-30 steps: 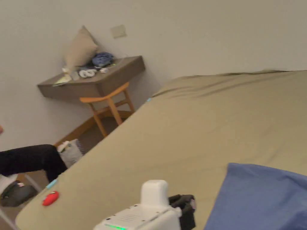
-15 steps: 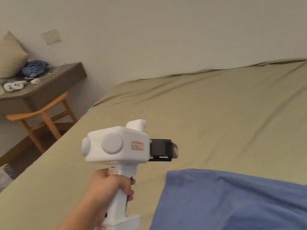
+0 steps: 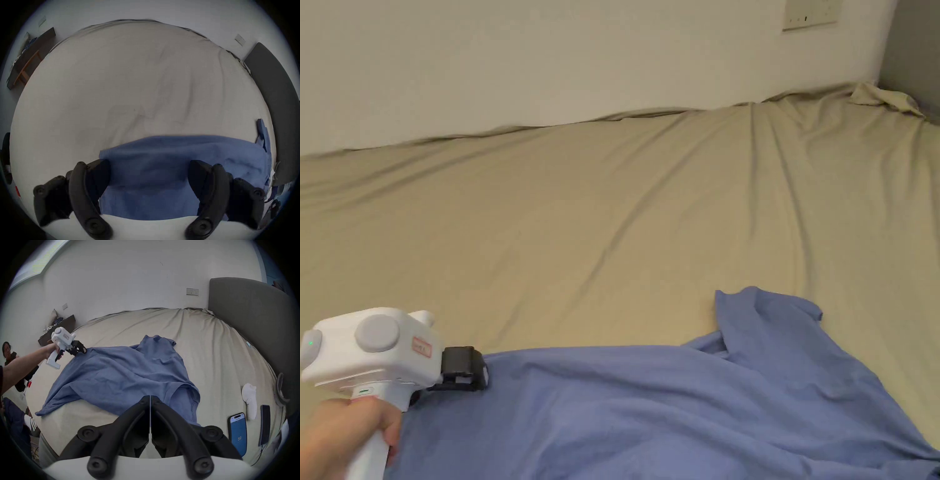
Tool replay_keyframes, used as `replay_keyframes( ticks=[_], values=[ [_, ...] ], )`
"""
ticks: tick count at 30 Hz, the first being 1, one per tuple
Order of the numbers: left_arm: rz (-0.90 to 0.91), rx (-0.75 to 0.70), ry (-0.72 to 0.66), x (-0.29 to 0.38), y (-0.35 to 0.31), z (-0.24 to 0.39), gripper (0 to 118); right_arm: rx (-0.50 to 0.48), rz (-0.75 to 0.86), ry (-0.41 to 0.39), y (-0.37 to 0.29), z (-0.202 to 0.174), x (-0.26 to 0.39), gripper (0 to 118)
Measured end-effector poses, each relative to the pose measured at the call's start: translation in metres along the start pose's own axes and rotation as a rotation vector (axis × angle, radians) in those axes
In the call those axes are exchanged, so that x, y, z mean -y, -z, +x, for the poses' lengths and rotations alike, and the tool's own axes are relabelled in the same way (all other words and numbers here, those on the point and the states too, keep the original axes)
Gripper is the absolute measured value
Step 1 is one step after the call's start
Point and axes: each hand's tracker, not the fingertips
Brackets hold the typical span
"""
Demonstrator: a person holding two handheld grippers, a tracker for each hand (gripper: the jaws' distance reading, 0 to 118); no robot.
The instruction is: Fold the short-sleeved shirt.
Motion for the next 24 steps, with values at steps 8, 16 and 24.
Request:
replay_keyframes(
  ticks=[8,16,24],
  values=[
    [0.139,0.047,0.083,0.017,-0.047,0.006,6,-0.036,-0.032,0.045,0.072,0.05,-0.055,16],
    [0.161,0.123,0.023,0.021,-0.063,-0.009,6,-0.045,-0.2,0.028,0.209,0.073,-0.131,95],
    [0.137,0.144,0.004,0.021,-0.053,-0.014,6,-0.019,-0.376,0.057,0.248,0.05,-0.139,4]
  ],
)
